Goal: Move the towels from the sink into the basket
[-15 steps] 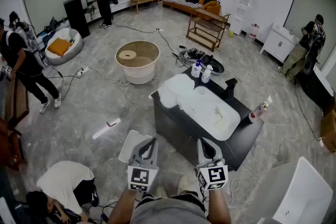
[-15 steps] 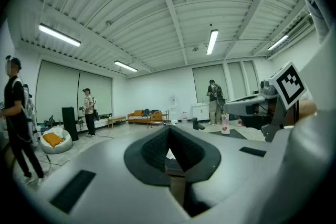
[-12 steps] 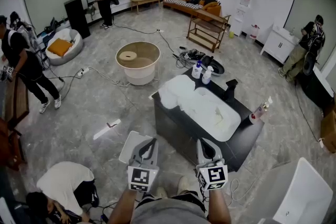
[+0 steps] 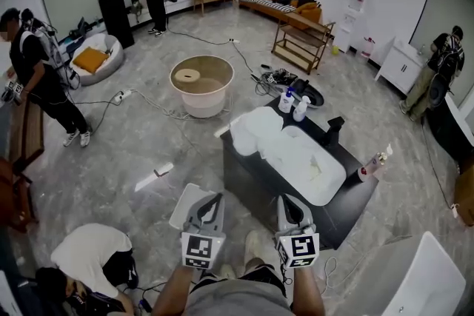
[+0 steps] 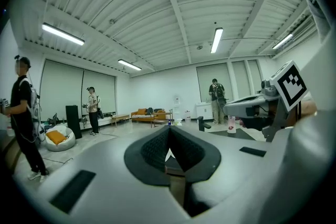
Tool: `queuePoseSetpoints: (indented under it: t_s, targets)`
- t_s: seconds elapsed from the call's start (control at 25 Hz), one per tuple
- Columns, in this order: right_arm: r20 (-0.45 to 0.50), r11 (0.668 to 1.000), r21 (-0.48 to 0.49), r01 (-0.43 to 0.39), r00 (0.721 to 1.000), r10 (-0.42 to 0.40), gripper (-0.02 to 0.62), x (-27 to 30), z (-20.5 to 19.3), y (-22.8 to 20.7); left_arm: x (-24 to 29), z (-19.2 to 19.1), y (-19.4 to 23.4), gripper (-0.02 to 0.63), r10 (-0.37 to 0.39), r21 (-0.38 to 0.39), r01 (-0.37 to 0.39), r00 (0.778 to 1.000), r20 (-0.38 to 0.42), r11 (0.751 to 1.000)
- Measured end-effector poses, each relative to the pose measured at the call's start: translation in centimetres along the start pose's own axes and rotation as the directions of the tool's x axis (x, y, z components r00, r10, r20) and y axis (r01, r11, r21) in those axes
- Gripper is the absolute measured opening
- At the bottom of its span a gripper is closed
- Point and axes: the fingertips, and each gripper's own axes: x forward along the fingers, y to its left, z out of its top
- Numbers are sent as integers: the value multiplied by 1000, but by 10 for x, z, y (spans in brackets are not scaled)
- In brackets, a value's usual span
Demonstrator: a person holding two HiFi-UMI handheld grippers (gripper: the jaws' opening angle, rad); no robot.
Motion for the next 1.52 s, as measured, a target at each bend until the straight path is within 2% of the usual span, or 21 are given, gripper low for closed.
queuePoseSetpoints:
  t_s: [0.44, 0.84, 1.12, 1.52]
  targets:
    - [-2, 998, -8, -60, 998, 60, 0, 102, -7, -37, 83, -7, 40, 9, 48, -16, -48, 999, -24, 999]
    - [-67, 989, -5, -149, 987, 148, 0, 216, -29, -74, 182, -21, 84, 9, 90, -58, -95, 992, -83, 994]
    - [-118, 978, 6, -207, 971, 206, 0, 280, -58, -95, 235, -44, 108, 9, 142, -113, -158, 980, -140, 981]
    - [-224, 958, 39, -285, 932, 286, 1, 350, -105, -105, 287, -80, 132, 9, 174, -108, -199, 963, -207, 974]
